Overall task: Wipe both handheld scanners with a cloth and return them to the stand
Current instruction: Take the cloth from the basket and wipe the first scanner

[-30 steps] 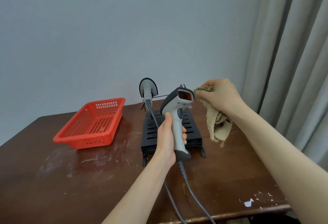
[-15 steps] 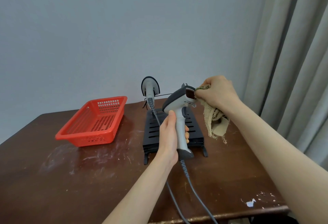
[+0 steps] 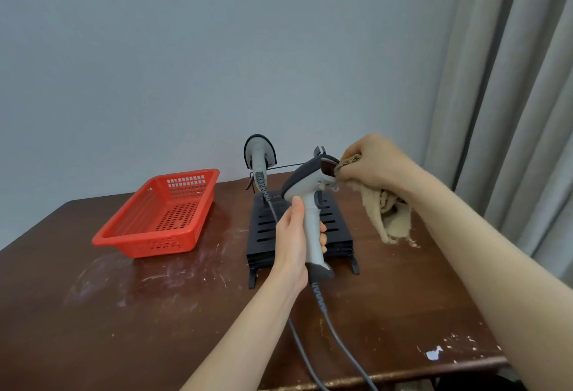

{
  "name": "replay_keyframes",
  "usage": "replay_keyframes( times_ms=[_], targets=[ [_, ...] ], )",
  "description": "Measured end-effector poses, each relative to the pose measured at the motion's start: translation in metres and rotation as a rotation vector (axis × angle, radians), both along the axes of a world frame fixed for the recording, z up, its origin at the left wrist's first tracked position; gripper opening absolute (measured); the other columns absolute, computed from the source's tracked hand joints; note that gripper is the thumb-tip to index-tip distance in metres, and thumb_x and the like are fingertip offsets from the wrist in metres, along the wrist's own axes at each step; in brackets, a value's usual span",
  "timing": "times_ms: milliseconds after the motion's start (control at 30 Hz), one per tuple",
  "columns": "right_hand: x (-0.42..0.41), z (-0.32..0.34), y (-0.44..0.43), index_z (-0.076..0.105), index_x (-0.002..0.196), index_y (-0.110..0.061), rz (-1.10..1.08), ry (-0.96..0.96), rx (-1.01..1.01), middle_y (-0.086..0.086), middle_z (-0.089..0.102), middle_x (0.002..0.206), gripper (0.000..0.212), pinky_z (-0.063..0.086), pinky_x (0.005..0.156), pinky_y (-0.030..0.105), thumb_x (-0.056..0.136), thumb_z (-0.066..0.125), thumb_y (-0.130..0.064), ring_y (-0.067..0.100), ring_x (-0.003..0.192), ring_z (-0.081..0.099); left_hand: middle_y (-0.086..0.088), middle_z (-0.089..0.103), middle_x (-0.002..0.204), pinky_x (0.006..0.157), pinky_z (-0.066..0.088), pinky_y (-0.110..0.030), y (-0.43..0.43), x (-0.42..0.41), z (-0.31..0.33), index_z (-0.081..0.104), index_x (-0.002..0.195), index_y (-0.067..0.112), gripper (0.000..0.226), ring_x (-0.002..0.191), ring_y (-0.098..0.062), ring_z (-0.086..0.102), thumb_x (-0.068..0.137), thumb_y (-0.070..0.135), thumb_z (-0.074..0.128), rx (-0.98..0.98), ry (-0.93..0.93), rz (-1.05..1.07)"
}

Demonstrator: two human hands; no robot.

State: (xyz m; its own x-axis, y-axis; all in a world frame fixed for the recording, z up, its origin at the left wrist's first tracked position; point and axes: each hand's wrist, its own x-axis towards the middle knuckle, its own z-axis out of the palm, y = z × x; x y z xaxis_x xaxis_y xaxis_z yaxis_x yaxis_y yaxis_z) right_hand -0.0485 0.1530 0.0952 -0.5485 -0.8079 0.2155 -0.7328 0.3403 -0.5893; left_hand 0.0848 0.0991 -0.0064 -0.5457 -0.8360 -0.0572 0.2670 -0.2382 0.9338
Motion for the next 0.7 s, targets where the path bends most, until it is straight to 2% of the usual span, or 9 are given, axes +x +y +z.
replay_keyframes(
  times_ms=[67, 133, 200, 333, 500, 700],
  targets=[
    [-0.005, 0.005, 0.01, 0.072, 0.075, -0.017, 0.09, -0.153, -0.021, -0.002, 0.061, 0.06, 0.004, 0.042, 0.051, 0.02, 0.073, 0.073, -0.021, 0.012, 0.058, 0.054, -0.005, 0.055, 0.062, 0.041, 0.04, -0.025, -0.002, 0.002, -0.001, 0.058, 0.103, 0.006, 0.043, 0.045, -0.014, 0.047, 0.096, 0.046, 0.044, 0.019, 0.002, -0.007],
    [-0.011, 0.003, 0.016, 0.071, 0.076, -0.018, 0.074, -0.192, -0.104, 0.0, 0.064, 0.064, 0.003, 0.045, 0.052, 0.02, 0.076, 0.072, -0.02, 0.011, 0.058, 0.056, -0.006, 0.055, 0.061, 0.041, 0.04, -0.025, -0.005, 0.003, -0.002, 0.058, 0.106, 0.005, 0.046, 0.044, -0.014, 0.047, 0.096, 0.047, 0.044, 0.045, 0.01, -0.011],
    [-0.015, -0.001, 0.018, 0.068, 0.076, -0.022, 0.036, -0.122, -0.141, 0.001, 0.066, 0.069, 0.005, 0.046, 0.055, 0.022, 0.079, 0.068, -0.018, 0.012, 0.063, 0.058, -0.006, 0.055, 0.061, 0.041, 0.04, -0.024, -0.005, 0.004, -0.003, 0.058, 0.106, 0.004, 0.047, 0.043, -0.014, 0.047, 0.095, 0.048, 0.044, 0.063, 0.009, -0.016],
    [-0.009, -0.003, 0.015, 0.066, 0.08, -0.023, 0.074, 0.028, -0.129, -0.008, 0.061, 0.07, 0.006, 0.041, 0.056, 0.02, 0.08, 0.065, -0.017, 0.011, 0.07, 0.056, -0.005, 0.055, 0.059, 0.04, 0.039, -0.023, -0.006, 0.004, -0.005, 0.057, 0.102, 0.004, 0.048, 0.042, -0.014, 0.047, 0.094, 0.049, 0.044, 0.081, 0.011, -0.026],
    [-0.004, -0.003, 0.008, 0.071, 0.085, -0.026, 0.103, 0.162, -0.111, -0.003, 0.067, 0.081, 0.006, 0.048, 0.074, 0.031, 0.082, 0.066, -0.024, 0.019, 0.086, 0.06, -0.005, 0.055, 0.06, 0.041, 0.039, -0.024, -0.005, 0.002, -0.002, 0.057, 0.104, 0.004, 0.049, 0.043, -0.014, 0.046, 0.094, 0.05, 0.044, 0.074, 0.006, -0.036],
    [0.007, 0.0, 0.007, 0.068, 0.102, -0.034, 0.058, 0.401, 0.031, 0.001, 0.066, 0.101, 0.018, 0.036, 0.068, 0.028, 0.088, 0.059, -0.027, 0.025, 0.092, 0.058, -0.006, 0.055, 0.06, 0.041, 0.039, -0.024, -0.007, 0.003, -0.003, 0.056, 0.102, 0.004, 0.048, 0.043, -0.014, 0.046, 0.095, 0.05, 0.043, 0.063, -0.01, -0.035]
  ],
)
